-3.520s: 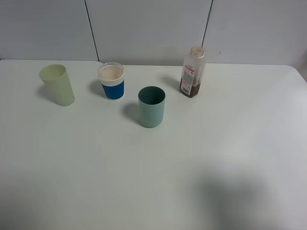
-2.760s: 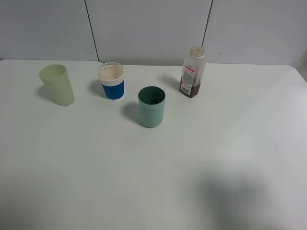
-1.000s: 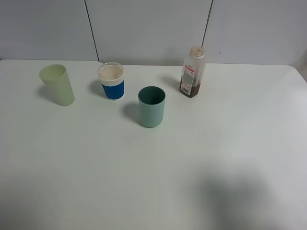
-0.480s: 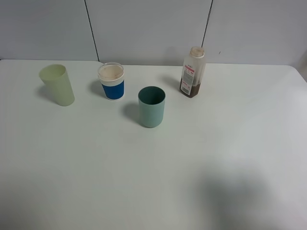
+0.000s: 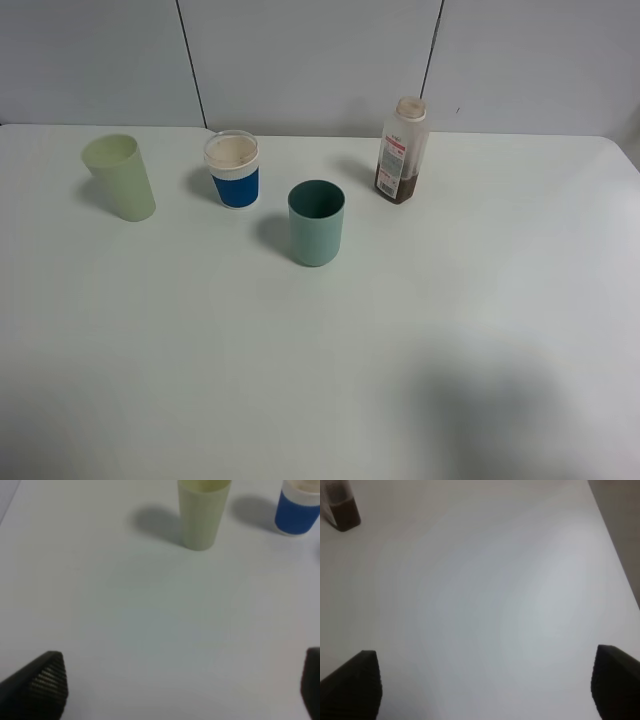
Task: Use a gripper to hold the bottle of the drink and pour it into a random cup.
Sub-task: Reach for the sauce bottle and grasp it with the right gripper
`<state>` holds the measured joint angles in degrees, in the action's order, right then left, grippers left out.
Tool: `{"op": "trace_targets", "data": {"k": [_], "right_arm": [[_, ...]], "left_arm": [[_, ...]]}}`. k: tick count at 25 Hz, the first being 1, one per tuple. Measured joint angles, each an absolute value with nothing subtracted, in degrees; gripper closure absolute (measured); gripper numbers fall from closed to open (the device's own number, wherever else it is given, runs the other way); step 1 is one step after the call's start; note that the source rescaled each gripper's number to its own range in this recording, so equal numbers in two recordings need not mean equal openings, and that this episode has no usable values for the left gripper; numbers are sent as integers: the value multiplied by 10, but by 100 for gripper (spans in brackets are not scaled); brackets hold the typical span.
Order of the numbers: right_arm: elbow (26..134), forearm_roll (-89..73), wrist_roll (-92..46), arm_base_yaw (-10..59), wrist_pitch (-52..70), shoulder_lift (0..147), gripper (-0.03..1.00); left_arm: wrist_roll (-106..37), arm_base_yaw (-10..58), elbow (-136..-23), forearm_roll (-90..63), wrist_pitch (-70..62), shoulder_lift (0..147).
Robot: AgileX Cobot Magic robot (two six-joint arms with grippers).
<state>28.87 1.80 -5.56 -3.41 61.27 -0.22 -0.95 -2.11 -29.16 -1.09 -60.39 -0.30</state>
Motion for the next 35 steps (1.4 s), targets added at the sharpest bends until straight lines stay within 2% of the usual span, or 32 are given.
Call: {"op": "trace_targets", "data": {"k": [13, 17, 35], "right_arm": [[289, 35, -28, -34, 612, 1, 12], [296, 33, -28, -34, 597, 54, 12], [327, 18, -59, -34, 302, 383, 12]], "left_arm": [[-10, -21, -292, -11, -604, -3], [-10, -21, -292, -11, -604, -3], [-10, -21, -292, -11, -604, -3]]}}
